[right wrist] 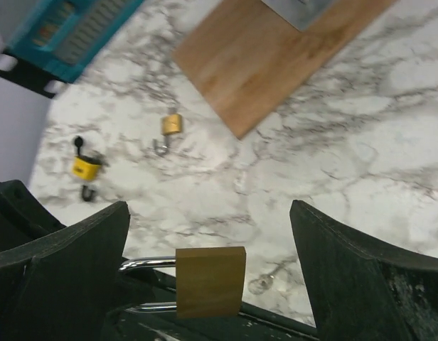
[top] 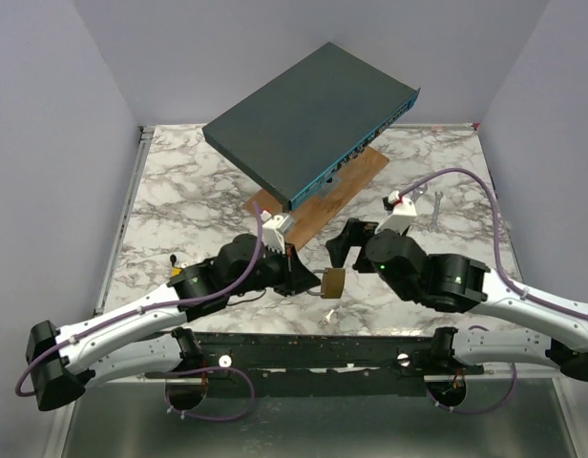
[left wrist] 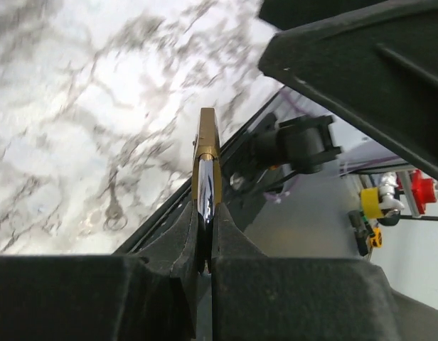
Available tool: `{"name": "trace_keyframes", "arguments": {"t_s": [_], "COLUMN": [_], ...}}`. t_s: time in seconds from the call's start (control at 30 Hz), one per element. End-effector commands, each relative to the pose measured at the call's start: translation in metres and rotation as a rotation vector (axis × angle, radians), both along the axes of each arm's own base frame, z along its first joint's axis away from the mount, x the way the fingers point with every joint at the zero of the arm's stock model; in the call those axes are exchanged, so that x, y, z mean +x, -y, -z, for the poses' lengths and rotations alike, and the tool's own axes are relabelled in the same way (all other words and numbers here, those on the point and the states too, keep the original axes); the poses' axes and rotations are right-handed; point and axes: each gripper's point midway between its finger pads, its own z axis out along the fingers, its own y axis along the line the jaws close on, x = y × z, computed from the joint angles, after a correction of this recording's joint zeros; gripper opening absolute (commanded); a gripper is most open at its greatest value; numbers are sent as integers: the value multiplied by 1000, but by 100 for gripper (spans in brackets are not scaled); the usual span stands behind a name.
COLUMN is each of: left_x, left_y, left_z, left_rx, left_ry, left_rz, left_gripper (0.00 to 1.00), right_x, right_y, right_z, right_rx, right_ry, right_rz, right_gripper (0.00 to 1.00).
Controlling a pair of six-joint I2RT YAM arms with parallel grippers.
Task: Lock with the key
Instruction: Pick up the key from the center of the board.
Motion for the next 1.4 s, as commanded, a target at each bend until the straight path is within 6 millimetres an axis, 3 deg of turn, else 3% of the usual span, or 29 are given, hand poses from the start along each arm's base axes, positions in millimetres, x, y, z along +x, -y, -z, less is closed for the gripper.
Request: {"name": "trace_keyframes", "arguments": {"t_s": [0.0,0.07,0.2,0.3,0.43,0.57,0.77,0.93,1.1,1.37], "left_x": [7,12,36,50,60,64,68,70,70,69], "left_y": [22,22,3,-11,-22,-28,-34,-36,-37,-38], "left_z": [-2,20,52,53,51,52,50,47,45,43], "left_rx": [-106,-70,-26,-17,28,33,24,14,2,-12], "left_ry": [-51,-98,-165,-148,-128,-133,-133,-127,-128,-126], "left_rz": [-5,-22,-128,-179,-209,-215,-214,-208,-202,-197], "left_gripper": [0,0,0,0,0,0,0,0,0,0], "right_x": [-1,-10,-35,-57,-77,-92,-103,-96,-86,-81], "right_y": [22,18,6,-7,-25,-43,-50,-49,-44,-40], "right_z": [56,80,127,164,198,211,230,247,254,260], "right_rx": [-157,-162,-130,-127,-150,-206,-382,-506,-586,-632], "right_ry": [-107,-170,-310,-416,-515,-500,-464,-458,-433,-427], "right_rz": [117,89,-8,-110,-216,-297,-338,-302,-251,-211], "right_gripper": [97,95,73,53,52,52,52,51,41,36]}}
